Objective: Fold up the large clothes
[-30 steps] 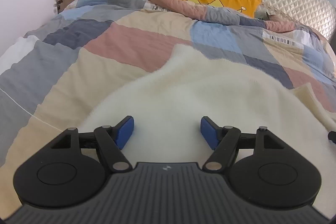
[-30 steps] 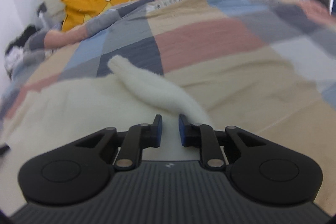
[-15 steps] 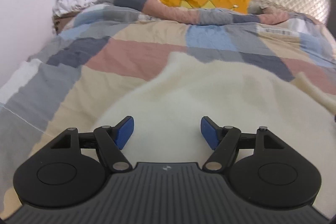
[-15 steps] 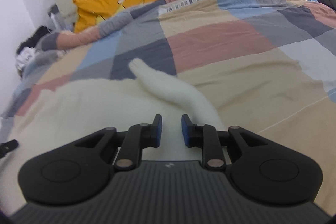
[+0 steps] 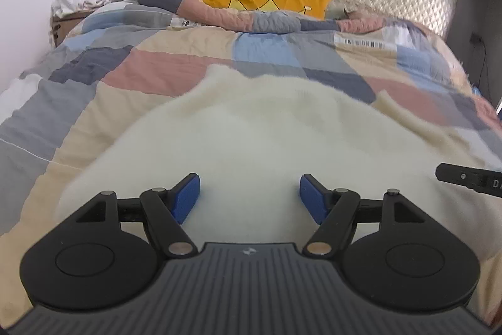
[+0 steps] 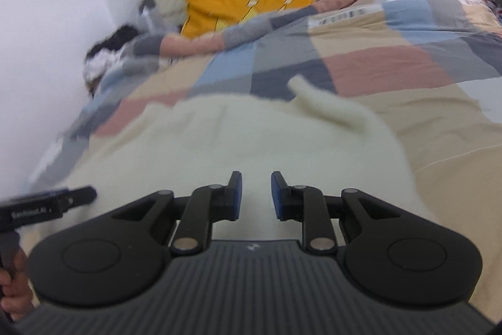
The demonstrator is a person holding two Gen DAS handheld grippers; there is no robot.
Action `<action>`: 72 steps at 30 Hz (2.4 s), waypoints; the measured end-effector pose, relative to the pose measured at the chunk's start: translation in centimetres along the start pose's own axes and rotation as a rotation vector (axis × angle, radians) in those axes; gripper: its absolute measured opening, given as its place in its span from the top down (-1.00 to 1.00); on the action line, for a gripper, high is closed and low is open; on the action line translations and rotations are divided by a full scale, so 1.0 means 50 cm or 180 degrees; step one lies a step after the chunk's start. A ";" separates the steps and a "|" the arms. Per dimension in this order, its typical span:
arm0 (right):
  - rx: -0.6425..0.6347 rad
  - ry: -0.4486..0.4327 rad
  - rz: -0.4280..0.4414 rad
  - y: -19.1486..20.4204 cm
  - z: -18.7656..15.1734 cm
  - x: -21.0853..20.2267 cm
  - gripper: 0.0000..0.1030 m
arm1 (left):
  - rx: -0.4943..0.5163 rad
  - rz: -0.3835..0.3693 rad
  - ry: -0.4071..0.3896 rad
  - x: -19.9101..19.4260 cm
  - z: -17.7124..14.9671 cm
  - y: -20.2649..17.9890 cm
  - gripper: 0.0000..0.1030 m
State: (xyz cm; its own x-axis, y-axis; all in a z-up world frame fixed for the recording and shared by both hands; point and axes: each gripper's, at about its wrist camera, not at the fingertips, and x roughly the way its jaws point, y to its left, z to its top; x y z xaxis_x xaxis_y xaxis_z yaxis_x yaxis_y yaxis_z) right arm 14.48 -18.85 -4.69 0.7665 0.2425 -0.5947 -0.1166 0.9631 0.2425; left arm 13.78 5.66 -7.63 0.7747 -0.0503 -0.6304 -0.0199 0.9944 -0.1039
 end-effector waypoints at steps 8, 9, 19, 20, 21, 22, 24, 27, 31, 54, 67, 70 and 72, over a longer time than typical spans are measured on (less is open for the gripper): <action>0.0215 0.0241 0.0023 -0.018 -0.028 0.049 0.57 | -0.0010 0.0001 0.0066 0.040 -0.011 0.007 -0.50; 0.0263 0.0246 0.0057 -0.017 -0.029 0.043 0.54 | 0.0032 0.0014 0.0061 0.039 -0.012 0.005 -0.50; 0.0952 0.0399 0.1006 0.009 -0.081 -0.071 0.46 | -0.0441 -0.0387 0.0088 -0.049 -0.002 0.052 -0.43; 0.1036 0.0458 0.1055 0.007 -0.091 -0.074 0.42 | -0.0541 -0.0440 0.0105 -0.062 -0.005 0.059 -0.43; 0.1118 0.0512 0.1070 0.003 -0.100 -0.074 0.29 | -0.0600 -0.0462 0.0131 -0.072 -0.010 0.064 -0.43; 0.1202 0.0559 0.1067 0.000 -0.107 -0.071 0.25 | -0.0631 -0.0444 0.0173 -0.082 -0.015 0.066 -0.43; 0.1289 0.0641 0.1087 0.001 -0.117 -0.061 0.25 | -0.0687 -0.0378 0.0277 -0.094 -0.029 0.071 -0.43; 0.1279 0.0742 0.1054 0.022 -0.127 -0.042 0.21 | -0.1048 -0.0490 0.0456 -0.099 -0.044 0.094 -0.43; 0.1609 0.1022 0.1170 0.019 -0.153 -0.008 -0.34 | -0.1327 -0.0425 0.0570 -0.104 -0.063 0.115 -0.43; 0.3299 0.0434 0.0992 -0.106 -0.189 0.005 -0.53 | -0.2812 -0.0508 0.1151 -0.002 -0.113 0.235 -0.75; 0.3126 -0.0131 0.1408 -0.117 -0.148 -0.049 -0.58 | -0.3067 -0.0980 0.0745 -0.019 -0.107 0.243 -0.75; 0.3223 0.0032 0.1259 -0.124 -0.164 -0.040 -0.58 | -0.3085 -0.0849 0.0834 -0.005 -0.115 0.249 -0.75; 0.3358 0.0164 0.1129 -0.137 -0.185 -0.037 -0.57 | -0.3111 -0.0822 0.0885 0.003 -0.122 0.253 -0.75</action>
State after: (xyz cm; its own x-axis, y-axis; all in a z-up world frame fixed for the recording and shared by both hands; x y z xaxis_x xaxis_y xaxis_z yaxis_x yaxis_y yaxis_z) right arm 8.00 -24.79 -12.35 0.7662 0.5124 -0.3877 0.2901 0.2626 0.9203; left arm 9.76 17.64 -13.73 0.6580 -0.3931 -0.6422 -0.4725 0.4485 -0.7587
